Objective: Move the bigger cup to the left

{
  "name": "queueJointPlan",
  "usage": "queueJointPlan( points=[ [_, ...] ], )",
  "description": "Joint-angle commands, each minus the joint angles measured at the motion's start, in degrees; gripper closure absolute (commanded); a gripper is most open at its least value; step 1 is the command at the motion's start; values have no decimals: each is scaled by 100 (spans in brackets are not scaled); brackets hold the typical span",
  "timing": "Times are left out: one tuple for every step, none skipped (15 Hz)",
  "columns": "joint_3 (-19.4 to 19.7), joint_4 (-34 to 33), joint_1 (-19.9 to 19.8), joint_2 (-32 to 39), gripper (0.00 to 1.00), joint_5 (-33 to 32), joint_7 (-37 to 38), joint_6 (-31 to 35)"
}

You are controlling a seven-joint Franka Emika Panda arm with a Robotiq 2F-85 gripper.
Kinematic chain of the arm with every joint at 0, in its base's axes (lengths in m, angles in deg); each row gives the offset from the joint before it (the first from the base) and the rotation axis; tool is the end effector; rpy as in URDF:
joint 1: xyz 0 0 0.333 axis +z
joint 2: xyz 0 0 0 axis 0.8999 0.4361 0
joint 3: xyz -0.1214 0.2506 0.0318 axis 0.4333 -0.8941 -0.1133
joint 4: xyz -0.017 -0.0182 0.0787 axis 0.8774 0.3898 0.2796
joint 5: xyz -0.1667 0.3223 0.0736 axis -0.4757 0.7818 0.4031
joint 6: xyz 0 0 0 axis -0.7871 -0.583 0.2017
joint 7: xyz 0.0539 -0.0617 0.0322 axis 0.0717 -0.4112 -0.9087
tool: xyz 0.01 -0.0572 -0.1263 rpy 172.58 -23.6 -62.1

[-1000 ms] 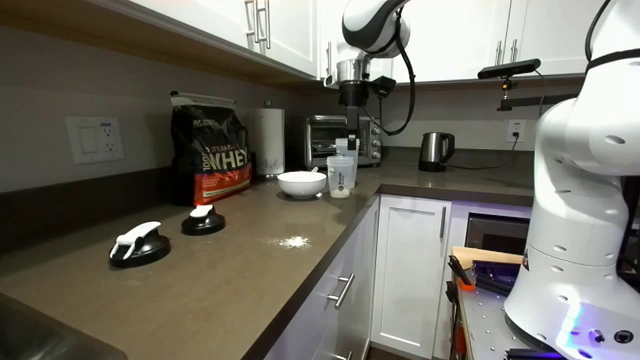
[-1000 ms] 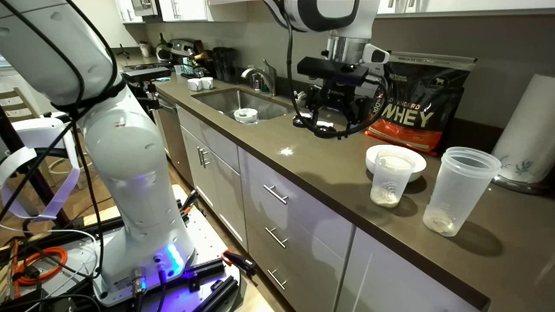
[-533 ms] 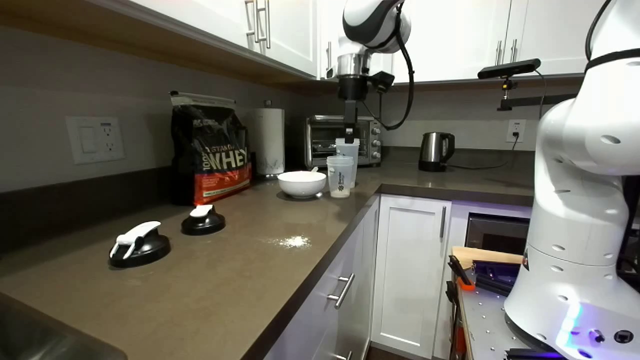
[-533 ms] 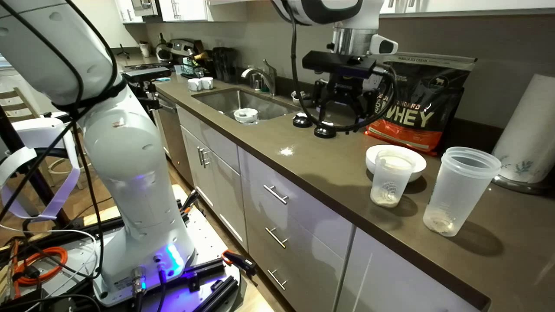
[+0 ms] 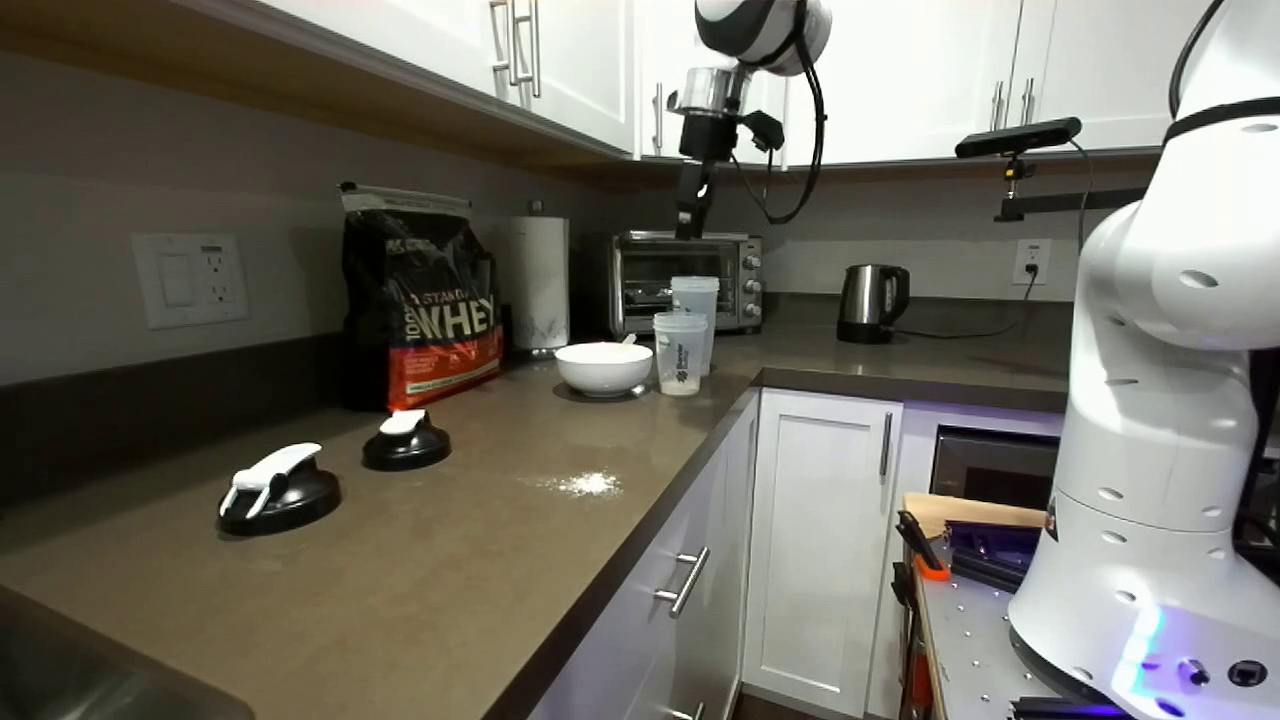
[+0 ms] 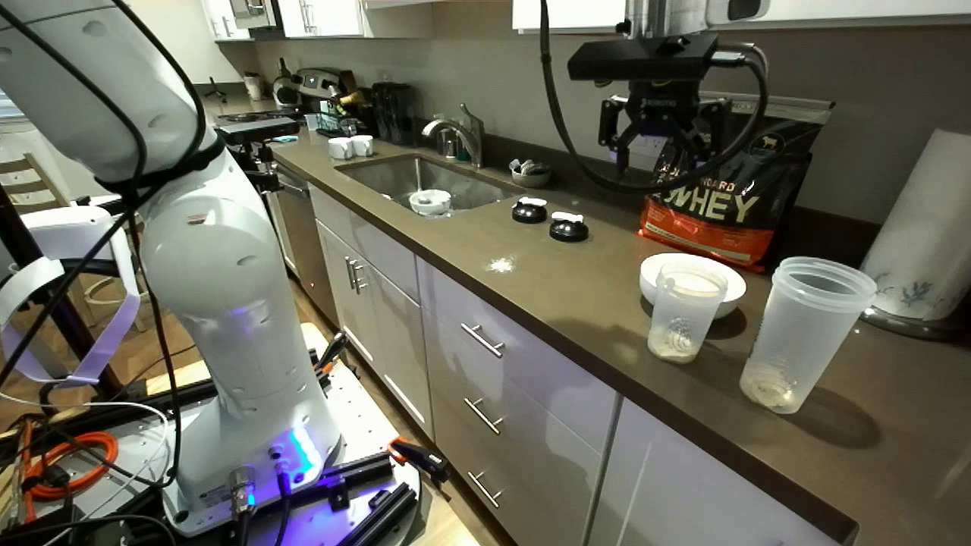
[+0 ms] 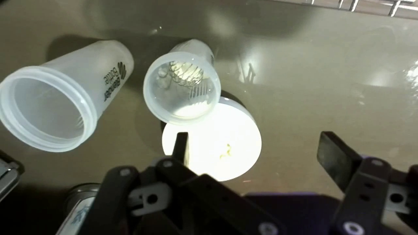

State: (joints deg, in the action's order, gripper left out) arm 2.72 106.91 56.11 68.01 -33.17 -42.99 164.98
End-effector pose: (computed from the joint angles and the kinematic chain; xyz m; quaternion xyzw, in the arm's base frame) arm 0.4313 -0.2305 0.4568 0.9943 0.0415 0.0946 0.0256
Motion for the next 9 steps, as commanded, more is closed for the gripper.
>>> queueJointPlan(
  points=[
    [-21,-233,-229,256,0,-99,354,324],
    [2,-288,-290,308,0,-95,441,403],
    [20,-342,-341,357,0,-95,517,469],
    [57,-438,-414,439,0,-94,629,544],
    [87,-526,-484,516,0,-87,749,612],
    [124,-626,-560,603,0,-86,870,677],
    [149,-697,-631,664,0,-114,994,745],
    [194,-793,-714,737,0,-123,1110,769],
    [233,-872,-799,804,0,-150,1236,797]
  ],
)
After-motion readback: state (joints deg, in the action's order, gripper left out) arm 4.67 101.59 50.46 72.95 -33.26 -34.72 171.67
